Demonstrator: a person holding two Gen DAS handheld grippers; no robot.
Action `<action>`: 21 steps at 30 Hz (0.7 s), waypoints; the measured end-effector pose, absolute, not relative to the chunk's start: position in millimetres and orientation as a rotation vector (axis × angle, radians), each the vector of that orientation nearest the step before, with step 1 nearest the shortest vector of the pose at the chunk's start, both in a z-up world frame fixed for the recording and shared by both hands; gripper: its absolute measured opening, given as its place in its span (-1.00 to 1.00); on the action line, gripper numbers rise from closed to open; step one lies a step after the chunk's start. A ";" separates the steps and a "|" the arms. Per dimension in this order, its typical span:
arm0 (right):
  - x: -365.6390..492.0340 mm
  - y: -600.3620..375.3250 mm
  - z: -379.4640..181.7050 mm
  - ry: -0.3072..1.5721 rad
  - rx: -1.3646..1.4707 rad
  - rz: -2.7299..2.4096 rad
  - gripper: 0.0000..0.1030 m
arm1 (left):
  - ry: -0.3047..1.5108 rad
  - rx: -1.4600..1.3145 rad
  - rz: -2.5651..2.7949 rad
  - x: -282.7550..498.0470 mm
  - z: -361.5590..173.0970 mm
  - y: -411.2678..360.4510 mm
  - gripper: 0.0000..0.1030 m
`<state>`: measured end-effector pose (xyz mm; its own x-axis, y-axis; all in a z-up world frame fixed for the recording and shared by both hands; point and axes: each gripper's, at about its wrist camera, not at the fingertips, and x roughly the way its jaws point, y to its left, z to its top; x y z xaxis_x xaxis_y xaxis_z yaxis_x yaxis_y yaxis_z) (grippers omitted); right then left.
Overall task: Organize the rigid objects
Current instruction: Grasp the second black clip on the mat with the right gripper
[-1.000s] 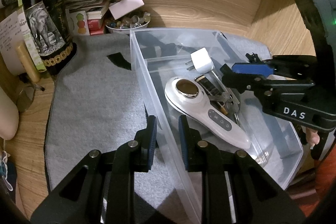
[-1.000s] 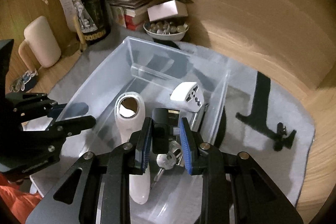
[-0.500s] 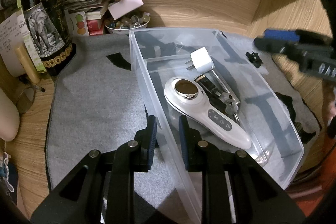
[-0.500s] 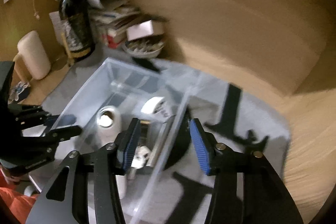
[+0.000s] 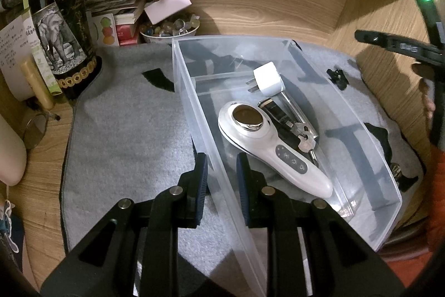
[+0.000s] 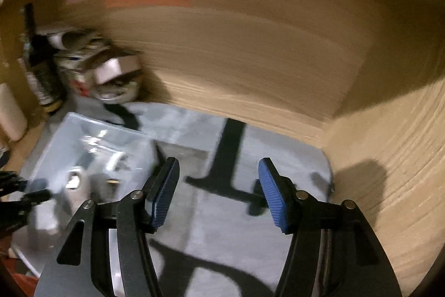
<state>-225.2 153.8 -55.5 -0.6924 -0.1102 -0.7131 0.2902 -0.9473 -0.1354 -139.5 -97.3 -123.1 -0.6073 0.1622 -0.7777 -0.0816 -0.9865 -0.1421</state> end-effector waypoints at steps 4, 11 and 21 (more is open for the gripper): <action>-253.8 181.2 -84.9 0.236 1.260 -2.688 0.08 | -0.144 -1.315 2.693 -137.8 -122.9 -97.2 -0.59; -289.0 202.0 -142.9 0.127 1.501 -2.618 0.08 | -0.139 -1.318 2.694 -137.2 -122.6 -95.6 -0.59; -280.0 184.3 -150.3 0.233 1.461 -2.586 -0.58 | -0.126 -1.327 2.694 -136.9 -122.5 -95.2 -0.59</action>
<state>-280.0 184.3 -150.3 -0.5093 -0.0641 -0.8582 0.2162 -0.9748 -0.0554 -136.9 -95.2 -122.5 -0.6029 0.1583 -0.7820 -0.0844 -0.9873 -0.1348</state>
